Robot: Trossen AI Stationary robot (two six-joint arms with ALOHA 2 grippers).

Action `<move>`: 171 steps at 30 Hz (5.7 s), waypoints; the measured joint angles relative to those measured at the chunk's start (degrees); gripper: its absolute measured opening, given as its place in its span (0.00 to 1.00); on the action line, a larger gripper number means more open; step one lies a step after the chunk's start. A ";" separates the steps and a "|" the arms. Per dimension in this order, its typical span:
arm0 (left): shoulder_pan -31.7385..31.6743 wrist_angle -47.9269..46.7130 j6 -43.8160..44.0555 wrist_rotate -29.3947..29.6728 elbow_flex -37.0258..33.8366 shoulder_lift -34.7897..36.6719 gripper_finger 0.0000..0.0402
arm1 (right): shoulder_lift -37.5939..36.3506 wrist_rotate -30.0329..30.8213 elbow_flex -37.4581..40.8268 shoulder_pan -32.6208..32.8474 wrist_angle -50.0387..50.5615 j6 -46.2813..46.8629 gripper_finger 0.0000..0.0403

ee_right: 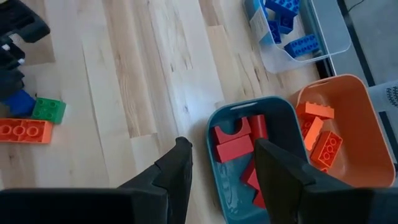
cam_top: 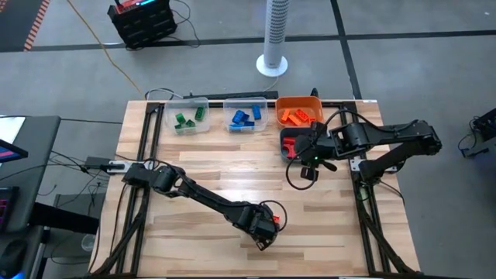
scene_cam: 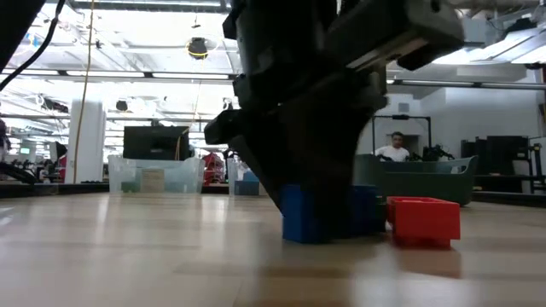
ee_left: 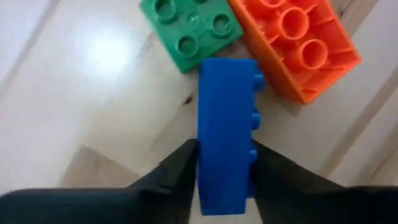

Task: Sort blocks
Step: Put the blue game piece into the right transparent bin, then put the green game piece into the left transparent bin

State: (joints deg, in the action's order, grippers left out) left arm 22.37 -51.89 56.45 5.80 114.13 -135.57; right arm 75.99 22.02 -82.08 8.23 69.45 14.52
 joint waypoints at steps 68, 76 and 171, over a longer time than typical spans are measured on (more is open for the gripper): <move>-59.06 -10.27 -64.04 -4.76 -0.02 12.23 0.52 | 0.85 14.18 0.02 7.24 -0.74 30.91 0.44; -54.13 -7.50 -69.49 -5.46 -0.02 18.91 0.51 | 0.83 6.37 0.02 6.70 -3.14 17.64 0.44; -16.33 -23.35 -13.34 29.05 -30.99 61.44 0.51 | 39.73 -15.23 4.63 12.74 -30.94 26.85 0.67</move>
State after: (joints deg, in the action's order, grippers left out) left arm 6.04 -75.24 43.11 34.85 83.13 -74.13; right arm 115.72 6.79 -77.46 20.97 38.51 41.37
